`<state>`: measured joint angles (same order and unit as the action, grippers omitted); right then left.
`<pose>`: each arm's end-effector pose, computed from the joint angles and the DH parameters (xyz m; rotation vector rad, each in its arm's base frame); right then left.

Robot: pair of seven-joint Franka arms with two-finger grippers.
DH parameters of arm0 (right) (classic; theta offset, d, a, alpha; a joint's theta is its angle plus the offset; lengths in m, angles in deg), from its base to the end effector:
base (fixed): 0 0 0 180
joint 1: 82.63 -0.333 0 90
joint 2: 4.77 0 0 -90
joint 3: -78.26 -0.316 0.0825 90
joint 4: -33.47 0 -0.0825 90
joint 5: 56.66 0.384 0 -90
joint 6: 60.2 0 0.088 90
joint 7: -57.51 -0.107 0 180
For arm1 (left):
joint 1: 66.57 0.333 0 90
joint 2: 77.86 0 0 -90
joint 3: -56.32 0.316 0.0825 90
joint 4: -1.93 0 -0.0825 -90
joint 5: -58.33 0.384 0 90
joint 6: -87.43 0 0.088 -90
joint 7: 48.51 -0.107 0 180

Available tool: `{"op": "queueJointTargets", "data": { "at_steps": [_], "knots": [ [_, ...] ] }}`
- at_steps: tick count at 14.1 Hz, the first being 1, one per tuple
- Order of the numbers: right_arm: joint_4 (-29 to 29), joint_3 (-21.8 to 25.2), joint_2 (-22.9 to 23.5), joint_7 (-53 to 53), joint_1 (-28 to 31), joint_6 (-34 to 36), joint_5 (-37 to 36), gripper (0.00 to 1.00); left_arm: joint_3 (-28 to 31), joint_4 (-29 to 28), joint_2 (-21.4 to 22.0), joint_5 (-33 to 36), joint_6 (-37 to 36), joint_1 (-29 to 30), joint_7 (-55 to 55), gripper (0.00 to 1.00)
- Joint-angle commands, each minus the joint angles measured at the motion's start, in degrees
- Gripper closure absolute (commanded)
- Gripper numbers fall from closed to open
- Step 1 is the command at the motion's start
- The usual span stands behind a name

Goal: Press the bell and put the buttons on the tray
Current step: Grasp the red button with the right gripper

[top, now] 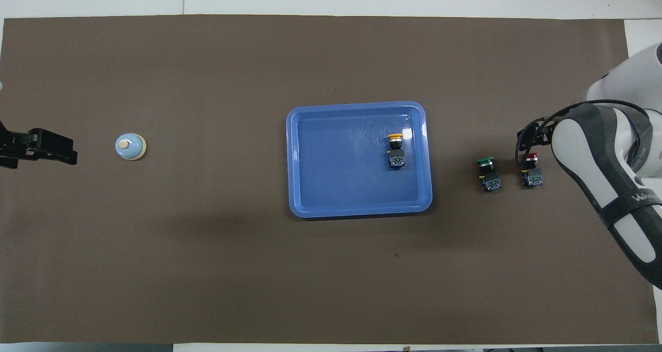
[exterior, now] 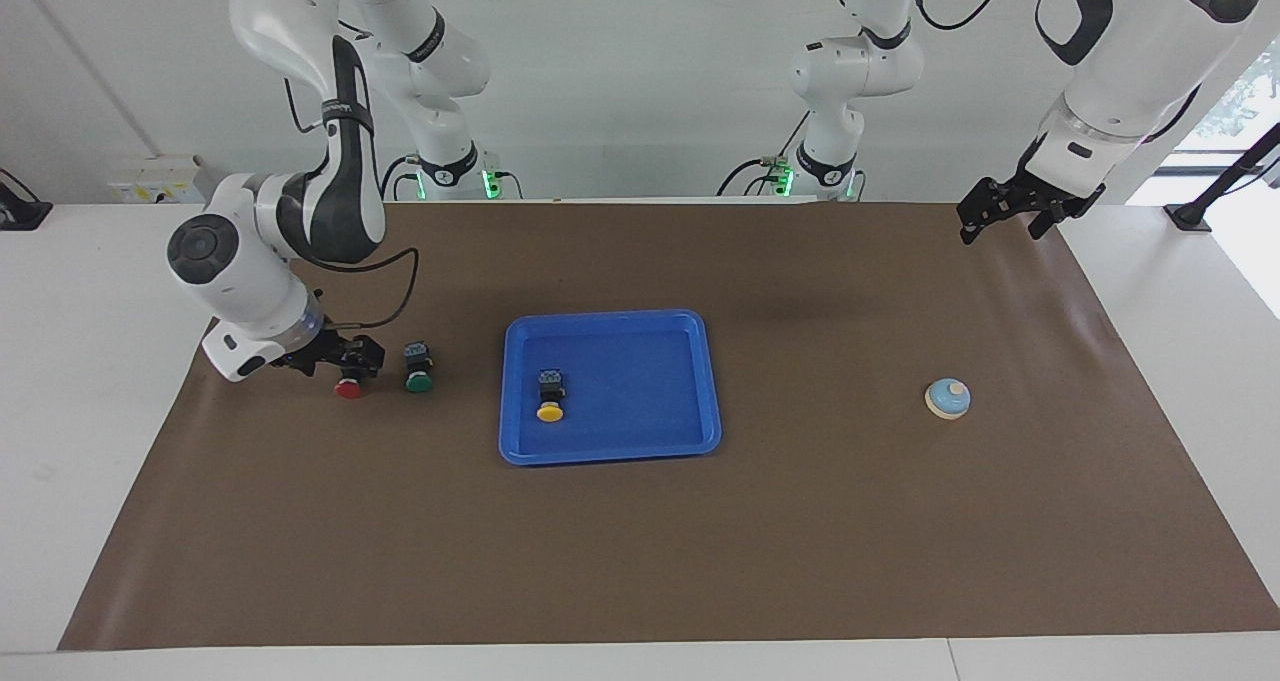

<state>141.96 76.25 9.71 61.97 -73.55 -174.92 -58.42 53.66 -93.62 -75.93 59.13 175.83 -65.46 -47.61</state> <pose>0.5928 -0.0763 0.3602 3.1294 -0.0488 -0.2271 0.5380 -0.0134 0.5951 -3.1209 0.0179 0.1418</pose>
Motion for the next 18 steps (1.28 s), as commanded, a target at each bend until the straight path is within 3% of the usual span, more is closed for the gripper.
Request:
{"op": "queueJointTargets", "data": {
  "at_steps": [1,15,16,18],
  "knots": [
    [9.43,-0.89,-4.73,2.04,1.65,-6.81,-0.61,0.0,0.11,0.19,0.54,0.43,-0.95,-0.06,0.59,0.0],
    [20.96,-0.89,-6.75,5.02,1.56,-22.2,-0.61,0.0,0.11,0.19,0.45,0.43,-0.95,-0.06,0.59,0.0],
    [21.67,-0.89,-6.84,5.72,1.65,-23.26,-0.61,0.09,0.11,0.19,0.54,0.43,-0.95,-0.06,0.59,0.0],
    [21.94,-0.89,-6.75,5.64,1.65,-23.88,-0.61,0.48,0.11,0.19,0.54,0.43,-0.95,-0.06,0.59,0.0]
  ]
}}
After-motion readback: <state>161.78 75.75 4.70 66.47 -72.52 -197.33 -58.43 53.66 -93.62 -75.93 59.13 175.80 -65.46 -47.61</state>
